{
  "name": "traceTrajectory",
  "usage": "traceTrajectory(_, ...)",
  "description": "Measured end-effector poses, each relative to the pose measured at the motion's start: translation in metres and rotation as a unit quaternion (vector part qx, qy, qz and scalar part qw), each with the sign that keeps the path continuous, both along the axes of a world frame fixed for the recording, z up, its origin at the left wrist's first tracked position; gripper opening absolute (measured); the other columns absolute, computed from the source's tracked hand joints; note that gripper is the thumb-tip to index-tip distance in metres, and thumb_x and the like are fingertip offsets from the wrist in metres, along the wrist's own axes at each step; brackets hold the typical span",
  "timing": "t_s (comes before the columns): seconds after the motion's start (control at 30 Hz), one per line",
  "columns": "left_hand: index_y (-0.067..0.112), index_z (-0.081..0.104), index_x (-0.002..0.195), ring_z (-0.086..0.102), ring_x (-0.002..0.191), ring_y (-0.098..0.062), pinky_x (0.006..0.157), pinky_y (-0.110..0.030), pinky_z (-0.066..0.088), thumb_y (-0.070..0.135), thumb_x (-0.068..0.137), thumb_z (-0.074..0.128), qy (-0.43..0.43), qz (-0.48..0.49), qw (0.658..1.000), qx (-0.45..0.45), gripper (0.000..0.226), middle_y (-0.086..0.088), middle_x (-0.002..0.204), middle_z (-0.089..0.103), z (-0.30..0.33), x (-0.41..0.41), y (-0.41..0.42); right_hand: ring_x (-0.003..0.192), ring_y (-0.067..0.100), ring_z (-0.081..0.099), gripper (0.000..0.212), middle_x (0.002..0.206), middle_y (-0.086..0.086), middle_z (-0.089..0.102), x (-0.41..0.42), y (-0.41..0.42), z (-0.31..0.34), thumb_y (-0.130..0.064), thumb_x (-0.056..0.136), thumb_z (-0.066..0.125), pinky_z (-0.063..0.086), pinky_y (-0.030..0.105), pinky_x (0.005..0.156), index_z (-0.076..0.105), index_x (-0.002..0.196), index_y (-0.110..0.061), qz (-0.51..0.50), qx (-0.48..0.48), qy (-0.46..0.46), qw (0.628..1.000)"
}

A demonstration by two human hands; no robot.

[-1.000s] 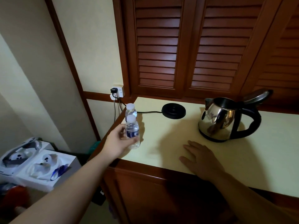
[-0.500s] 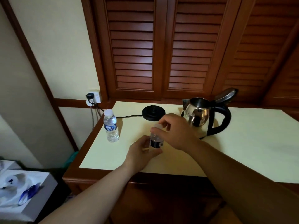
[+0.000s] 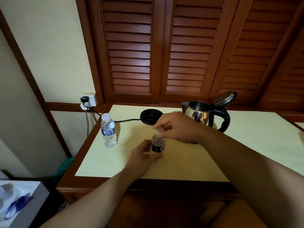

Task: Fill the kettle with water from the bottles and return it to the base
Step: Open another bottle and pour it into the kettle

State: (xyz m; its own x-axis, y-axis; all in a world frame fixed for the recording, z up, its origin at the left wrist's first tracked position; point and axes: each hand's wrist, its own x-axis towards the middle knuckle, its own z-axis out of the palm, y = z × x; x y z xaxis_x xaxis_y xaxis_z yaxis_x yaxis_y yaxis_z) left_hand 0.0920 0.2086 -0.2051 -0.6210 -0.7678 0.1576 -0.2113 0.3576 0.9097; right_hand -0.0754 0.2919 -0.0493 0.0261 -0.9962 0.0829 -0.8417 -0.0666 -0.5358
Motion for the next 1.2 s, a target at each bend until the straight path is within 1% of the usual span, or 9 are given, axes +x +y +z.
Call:
traceTrajectory(0.07,0.039,0.065,0.113,0.066,0.104,-0.003,0.085,-0.022,0.055,0.038,0.083,0.084,0.006,-0.001,1.000,0.002,0.035,0.011,0.109,0.073,-0.001,0.000,-0.001,0.117,0.004,0.062,0.047,0.131,-0.009,0.066,-0.001,0.002,0.000,-0.026,0.093,0.075,0.053,0.026,0.100,0.062,0.138,-0.030,0.006,0.017,-0.038,0.999)
traceTrajectory(0.13,0.045,0.064,0.111,0.067,0.103,-0.002,0.083,-0.019,0.055,0.039,0.082,0.084,0.006,-0.002,1.000,-0.002,0.036,0.013,0.109,0.073,0.000,0.000,0.000,0.114,0.004,0.060,0.062,0.129,-0.009,0.064,0.003,0.002,-0.003,-0.042,0.085,0.080,0.053,0.024,0.091,0.056,0.142,-0.032,-0.033,0.008,-0.020,0.999)
traceTrajectory(0.23,0.046,0.064,0.113,0.067,0.103,-0.003,0.081,-0.014,0.050,0.040,0.080,0.085,0.009,0.005,1.000,-0.007,0.040,0.014,0.109,0.074,0.000,0.000,0.000,0.085,0.008,0.059,0.046,0.097,-0.006,0.063,0.012,-0.002,-0.012,-0.060,0.079,0.078,0.047,0.026,0.069,0.066,0.107,-0.025,-0.106,-0.040,0.059,0.992)
traceTrajectory(0.3,0.041,0.065,0.115,0.067,0.103,-0.004,0.081,-0.014,0.050,0.042,0.080,0.084,0.005,0.006,1.000,-0.008,0.040,0.013,0.108,0.073,-0.001,0.000,0.000,0.079,0.011,0.057,0.034,0.089,-0.004,0.060,0.013,-0.005,-0.015,-0.052,0.083,0.078,0.046,0.029,0.066,0.068,0.093,-0.021,-0.105,-0.063,0.059,0.991)
traceTrajectory(0.5,0.040,0.065,0.118,0.065,0.109,0.001,0.088,-0.022,0.055,0.042,0.081,0.083,0.001,0.000,1.000,-0.007,0.041,0.017,0.112,0.073,-0.004,-0.001,-0.001,0.097,0.002,0.063,0.029,0.108,-0.011,0.069,0.000,0.004,-0.008,-0.033,0.091,0.075,0.048,0.013,0.074,0.073,0.119,-0.024,-0.040,-0.057,0.000,0.998)
traceTrajectory(0.77,0.040,0.067,0.115,0.065,0.101,0.006,0.078,-0.005,0.047,0.040,0.080,0.085,-0.026,0.025,0.999,-0.021,0.038,0.014,0.106,0.074,0.001,-0.005,0.003,0.092,-0.002,0.064,0.025,0.106,-0.012,0.071,-0.026,0.012,-0.015,-0.029,0.095,0.071,0.047,0.008,0.071,0.072,0.118,-0.021,-0.088,-0.135,-0.050,0.986)
traceTrajectory(0.93,0.040,0.069,0.106,0.072,0.094,-0.010,0.087,-0.030,0.056,0.055,0.069,0.081,-0.024,0.038,0.999,0.002,0.042,0.007,0.099,0.076,0.000,-0.013,0.005,0.093,0.001,0.062,0.024,0.102,-0.011,0.068,-0.066,0.039,-0.039,-0.031,0.093,0.074,0.050,0.020,0.078,0.071,0.115,-0.023,-0.166,-0.098,-0.056,0.980)
traceTrajectory(1.07,0.030,0.070,0.113,0.075,0.090,-0.007,0.083,-0.026,0.052,0.027,0.083,0.087,0.021,0.018,0.999,0.027,0.034,0.011,0.097,0.080,0.004,-0.024,0.016,0.092,0.001,0.061,0.020,0.100,-0.010,0.066,-0.105,0.072,-0.079,-0.034,0.094,0.071,0.042,0.017,0.070,0.070,0.111,-0.024,-0.214,-0.048,-0.021,0.975)
traceTrajectory(1.2,0.033,0.071,0.111,0.068,0.077,-0.013,0.076,-0.034,0.051,0.040,0.079,0.087,0.035,0.029,0.998,0.042,0.036,-0.007,0.089,0.074,0.005,-0.041,0.024,0.093,0.008,0.062,0.020,0.099,-0.011,0.065,-0.140,0.101,-0.113,-0.032,0.091,0.074,0.044,0.024,0.076,0.074,0.109,-0.024,-0.274,-0.023,-0.008,0.961)
